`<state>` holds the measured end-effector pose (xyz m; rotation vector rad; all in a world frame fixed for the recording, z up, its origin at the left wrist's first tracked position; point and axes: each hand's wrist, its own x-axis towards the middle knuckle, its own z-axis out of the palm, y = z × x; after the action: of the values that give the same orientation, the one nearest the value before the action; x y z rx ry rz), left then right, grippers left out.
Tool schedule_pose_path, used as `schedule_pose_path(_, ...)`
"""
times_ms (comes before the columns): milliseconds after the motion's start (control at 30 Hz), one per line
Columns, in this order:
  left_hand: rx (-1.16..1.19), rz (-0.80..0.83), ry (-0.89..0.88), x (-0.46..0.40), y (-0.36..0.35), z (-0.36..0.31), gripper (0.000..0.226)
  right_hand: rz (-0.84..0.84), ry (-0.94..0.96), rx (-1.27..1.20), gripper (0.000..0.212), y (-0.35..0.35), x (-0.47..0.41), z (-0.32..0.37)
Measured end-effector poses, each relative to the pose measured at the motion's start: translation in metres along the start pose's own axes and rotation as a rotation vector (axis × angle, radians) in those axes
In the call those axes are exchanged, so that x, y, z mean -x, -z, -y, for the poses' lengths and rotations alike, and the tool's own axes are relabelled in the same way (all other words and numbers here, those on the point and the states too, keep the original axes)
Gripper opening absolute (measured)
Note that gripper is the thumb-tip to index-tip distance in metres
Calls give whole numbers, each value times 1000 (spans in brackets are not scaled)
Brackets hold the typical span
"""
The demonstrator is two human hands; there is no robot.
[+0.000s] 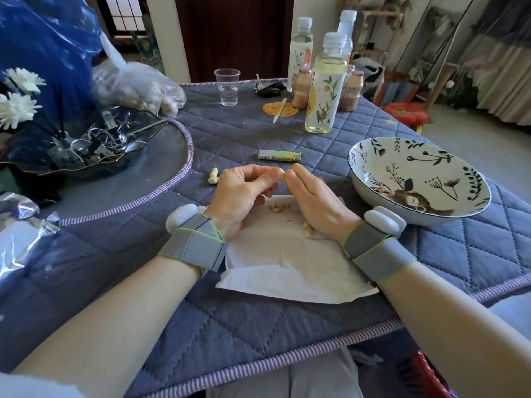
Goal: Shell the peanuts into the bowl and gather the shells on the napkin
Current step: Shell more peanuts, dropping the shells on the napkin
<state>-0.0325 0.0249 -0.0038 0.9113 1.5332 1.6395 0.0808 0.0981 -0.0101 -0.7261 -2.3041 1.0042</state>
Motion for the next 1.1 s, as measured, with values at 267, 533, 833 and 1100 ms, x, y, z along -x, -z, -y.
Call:
schedule_pose_path(267, 20, 8, 8, 1, 0, -1, 10, -6, -30, -28, 35, 1, 0, 3)
schedule_pose_path(533, 33, 56, 47, 0, 3, -1, 8, -37, -43, -9, 30, 1, 0, 3)
schedule_pose_path(833, 41, 120, 82, 1, 7, -4, 9, -35, 19, 116, 29, 3, 3, 2)
schedule_pose_path(1100, -208, 105, -46, 3, 17, -4, 10, -34, 206, 242, 27, 6, 6, -8)
